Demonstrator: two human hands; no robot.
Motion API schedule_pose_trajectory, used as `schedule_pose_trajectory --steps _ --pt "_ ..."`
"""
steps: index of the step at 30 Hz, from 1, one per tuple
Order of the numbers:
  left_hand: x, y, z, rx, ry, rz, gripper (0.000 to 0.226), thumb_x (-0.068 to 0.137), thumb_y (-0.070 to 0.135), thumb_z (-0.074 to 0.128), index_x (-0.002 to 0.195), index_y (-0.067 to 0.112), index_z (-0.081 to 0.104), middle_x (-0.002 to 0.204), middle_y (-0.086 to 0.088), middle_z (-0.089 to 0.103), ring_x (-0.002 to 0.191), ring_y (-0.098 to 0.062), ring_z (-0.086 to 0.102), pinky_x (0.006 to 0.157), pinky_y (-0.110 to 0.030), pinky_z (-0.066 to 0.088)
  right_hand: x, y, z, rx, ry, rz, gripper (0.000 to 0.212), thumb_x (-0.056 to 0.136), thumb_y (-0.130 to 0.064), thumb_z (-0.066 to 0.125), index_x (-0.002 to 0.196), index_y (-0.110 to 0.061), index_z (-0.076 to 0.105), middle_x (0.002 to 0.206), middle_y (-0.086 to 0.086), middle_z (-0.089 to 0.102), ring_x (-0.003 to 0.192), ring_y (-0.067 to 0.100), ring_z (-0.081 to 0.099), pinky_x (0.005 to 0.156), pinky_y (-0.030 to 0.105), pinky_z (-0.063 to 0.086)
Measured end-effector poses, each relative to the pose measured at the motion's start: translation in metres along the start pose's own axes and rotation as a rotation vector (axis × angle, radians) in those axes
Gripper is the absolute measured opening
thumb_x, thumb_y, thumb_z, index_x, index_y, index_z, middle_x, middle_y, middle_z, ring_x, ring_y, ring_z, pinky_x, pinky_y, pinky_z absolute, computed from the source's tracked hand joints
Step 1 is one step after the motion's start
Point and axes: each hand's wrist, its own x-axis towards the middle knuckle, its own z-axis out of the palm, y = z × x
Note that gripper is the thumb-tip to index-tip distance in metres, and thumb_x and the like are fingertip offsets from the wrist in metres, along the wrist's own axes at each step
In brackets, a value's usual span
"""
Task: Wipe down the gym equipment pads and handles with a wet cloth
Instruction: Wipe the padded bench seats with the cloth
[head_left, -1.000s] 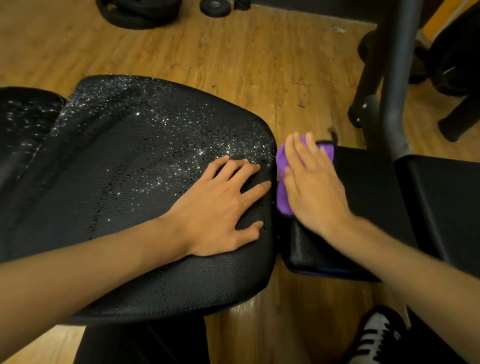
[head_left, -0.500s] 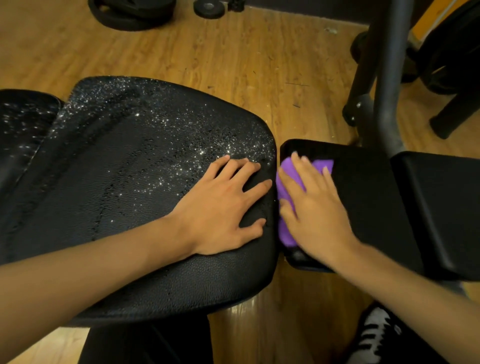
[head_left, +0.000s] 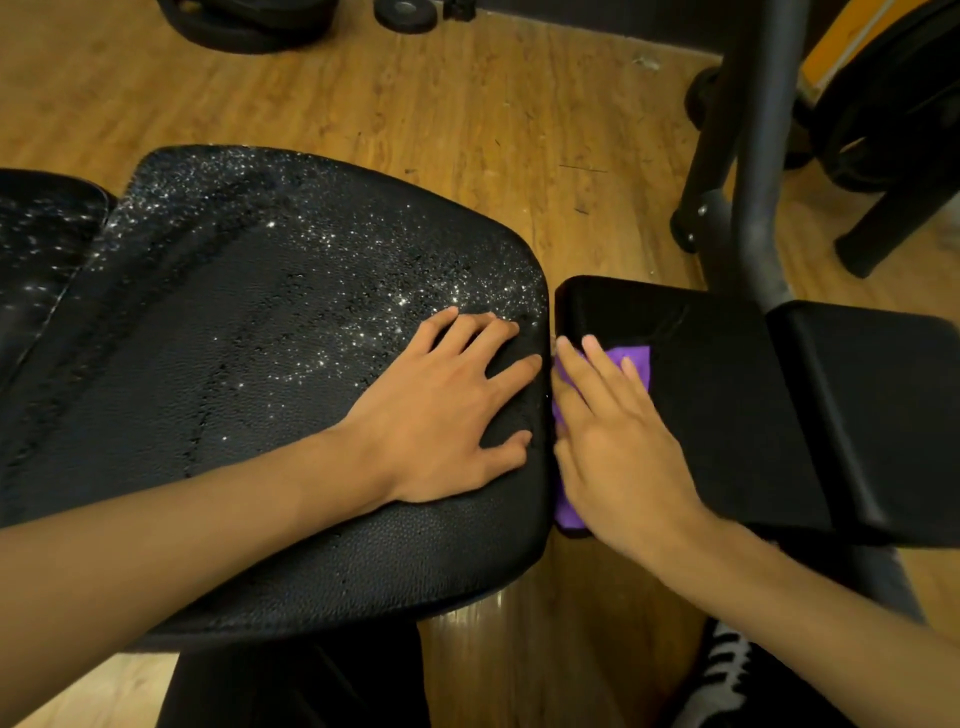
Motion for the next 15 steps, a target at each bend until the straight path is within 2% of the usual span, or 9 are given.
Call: schedule_pose_trajectory --steps 2,5,6,8,10,13,15 --pt "0.000 0.000 0.000 -0.004 0.005 -0.004 0.074 0.093 0.067 0.037 0.152 0.023 0.048 0.155 -0.013 0.042 0.144 -0.033 0.034 0.125 -0.049 0.019 0.007 0.004 -0.003 0.008 -0.061 0.022 0.067 0.098 -0.032 0.030 0.159 -0.006 0.027 0.170 0.011 0.015 0.158 0.026 0.006 0.128 0.046 0.010" --pt "0.002 -0.001 -0.001 -0.004 0.004 -0.001 0.074 0.093 0.066 0.037 0.150 0.022 0.049 0.154 -0.013 0.043 0.142 -0.033 0.035 0.124 -0.050 0.021 0.062 0.021 -0.009 0.009 -0.037 0.101 0.073 0.103 -0.026 0.043 0.164 -0.012 0.005 0.172 0.009 0.000 0.158 0.025 -0.004 0.127 0.045 0.000" --pt "0.002 -0.001 -0.001 -0.003 0.002 0.000 0.074 0.093 0.066 0.038 0.151 0.022 0.049 0.154 -0.014 0.043 0.142 -0.033 0.035 0.124 -0.050 0.022 0.078 0.025 -0.011 0.004 -0.049 0.123 0.073 0.104 -0.025 0.044 0.164 -0.012 0.003 0.172 0.007 -0.002 0.158 0.024 -0.005 0.127 0.044 -0.001" --pt "0.002 0.000 -0.001 0.000 -0.006 0.003 0.074 0.093 0.066 0.038 0.151 0.022 0.048 0.155 -0.014 0.042 0.143 -0.033 0.035 0.125 -0.050 0.022 0.085 0.026 -0.011 -0.023 -0.037 0.139 0.067 0.106 -0.024 0.042 0.164 -0.012 0.010 0.172 0.005 0.001 0.158 0.023 -0.005 0.127 0.044 -0.001" --pt "0.001 0.000 0.000 0.000 -0.012 0.005 0.074 0.093 0.066 0.036 0.152 0.022 0.048 0.155 -0.013 0.042 0.143 -0.033 0.035 0.125 -0.050 0.021 0.050 0.012 -0.007 0.015 -0.014 0.129 0.066 0.103 -0.023 0.042 0.163 -0.012 0.015 0.172 0.004 0.007 0.158 0.023 -0.002 0.129 0.044 0.003" --pt "0.001 -0.002 0.001 -0.005 -0.008 0.005 0.074 0.093 0.067 0.035 0.152 0.023 0.048 0.155 -0.013 0.042 0.143 -0.033 0.035 0.125 -0.050 0.021 -0.033 -0.018 -0.002 0.004 0.011 0.041 0.073 0.092 -0.021 0.049 0.160 -0.007 0.025 0.168 0.010 0.022 0.157 0.027 0.014 0.126 0.048 0.017" --pt "0.001 -0.003 0.001 -0.001 -0.005 0.003 0.074 0.094 0.067 0.035 0.152 0.023 0.047 0.155 -0.013 0.041 0.143 -0.032 0.034 0.125 -0.050 0.021 -0.056 -0.018 0.001 -0.016 0.007 0.003 0.075 0.090 -0.023 0.053 0.159 -0.004 0.028 0.166 0.014 0.026 0.155 0.028 0.022 0.122 0.046 0.022"
